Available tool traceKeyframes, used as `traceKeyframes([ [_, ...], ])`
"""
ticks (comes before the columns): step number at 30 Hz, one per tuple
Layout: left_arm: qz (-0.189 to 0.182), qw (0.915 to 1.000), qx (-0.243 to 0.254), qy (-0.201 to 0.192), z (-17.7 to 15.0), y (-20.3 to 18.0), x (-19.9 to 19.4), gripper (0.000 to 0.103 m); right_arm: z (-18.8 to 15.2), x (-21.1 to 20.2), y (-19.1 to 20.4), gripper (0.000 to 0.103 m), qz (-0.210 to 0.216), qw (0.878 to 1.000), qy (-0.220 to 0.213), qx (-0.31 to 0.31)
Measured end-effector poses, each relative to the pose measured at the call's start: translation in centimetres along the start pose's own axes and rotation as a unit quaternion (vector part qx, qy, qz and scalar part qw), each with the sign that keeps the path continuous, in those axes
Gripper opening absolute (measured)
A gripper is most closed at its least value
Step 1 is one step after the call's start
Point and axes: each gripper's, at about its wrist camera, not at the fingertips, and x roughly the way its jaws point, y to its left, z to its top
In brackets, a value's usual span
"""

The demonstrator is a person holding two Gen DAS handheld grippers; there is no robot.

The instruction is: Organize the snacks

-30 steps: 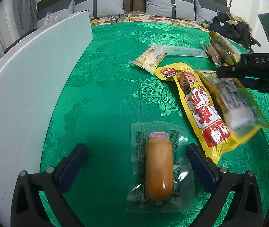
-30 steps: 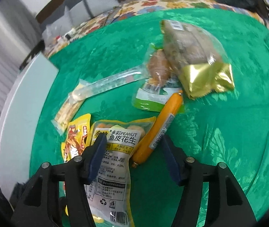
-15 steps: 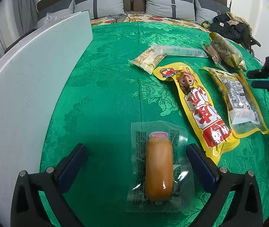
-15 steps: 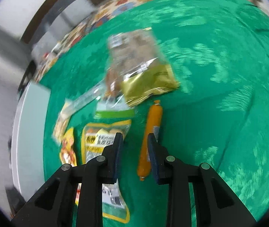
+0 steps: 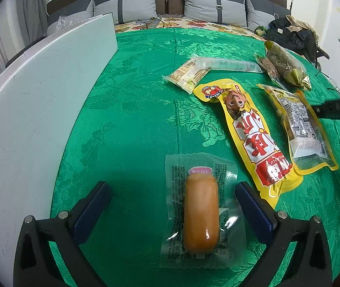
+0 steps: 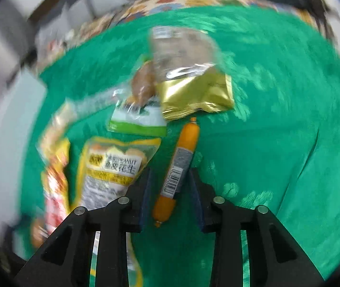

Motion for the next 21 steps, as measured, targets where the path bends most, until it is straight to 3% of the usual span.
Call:
traceKeyframes([
  [2, -0.010, 0.9998, 0.014, 0.008, 0.0, 0.2, -0.2, 0.103, -0.6, -0.4, -0.4, 0.016, 0.011, 1.000, 0.012, -0.012],
  [8, -0.042, 0.9966, 0.056, 0.044, -0.9, 0.3, -1.3, 0.100, -6.0, -3.6, -4.6, 0.016, 0.033, 0.999, 0.036, -0.019],
  [11, -0.045, 0.9946, 0.082, 0.045, -0.8, -1.2, -1.5, 0.092, -8.1, -4.9, -5.9, 0.016, 0.043, 0.999, 0.030, -0.006],
  [12, -0.045, 0.9945, 0.084, 0.045, -0.6, -1.6, -1.5, 0.084, -8.5, -5.1, -6.0, 0.017, 0.041, 0.999, 0.031, 0.000],
  [13, -0.045, 0.9947, 0.081, 0.045, -0.3, -1.8, -1.6, 0.063, -8.6, -5.2, -6.1, 0.017, 0.041, 0.999, 0.027, 0.003],
  [14, -0.038, 0.9955, 0.076, 0.043, 0.2, -2.0, -1.8, 0.051, -8.7, -5.3, -6.1, 0.018, 0.037, 0.999, 0.024, 0.005],
  [16, -0.026, 0.9959, 0.073, 0.046, 0.6, -2.1, -1.9, 0.042, -8.5, -5.2, -5.6, 0.021, 0.034, 0.999, 0.022, 0.009],
  [17, -0.028, 0.9961, 0.071, 0.045, 0.4, -2.1, -2.2, 0.041, -8.2, -5.0, -5.3, 0.028, 0.037, 0.999, 0.022, 0.009],
  [18, -0.032, 0.9962, 0.067, 0.046, 0.4, -1.9, -2.3, 0.040, -8.1, -4.9, -5.1, 0.029, 0.036, 0.999, 0.024, 0.003],
  [19, -0.037, 0.9964, 0.061, 0.046, 0.3, -1.6, -2.5, 0.040, -7.9, -4.8, -4.6, 0.028, 0.026, 0.999, 0.023, -0.014],
  [20, -0.039, 0.9967, 0.055, 0.045, 0.1, -1.4, -2.8, 0.039, -7.8, -4.6, -4.3, 0.018, 0.020, 0.999, 0.025, -0.024],
  [21, -0.044, 0.9971, 0.045, 0.043, -0.2, -1.0, -3.1, 0.039, -7.9, -4.7, -4.7, 0.016, 0.025, 0.999, 0.027, -0.018],
])
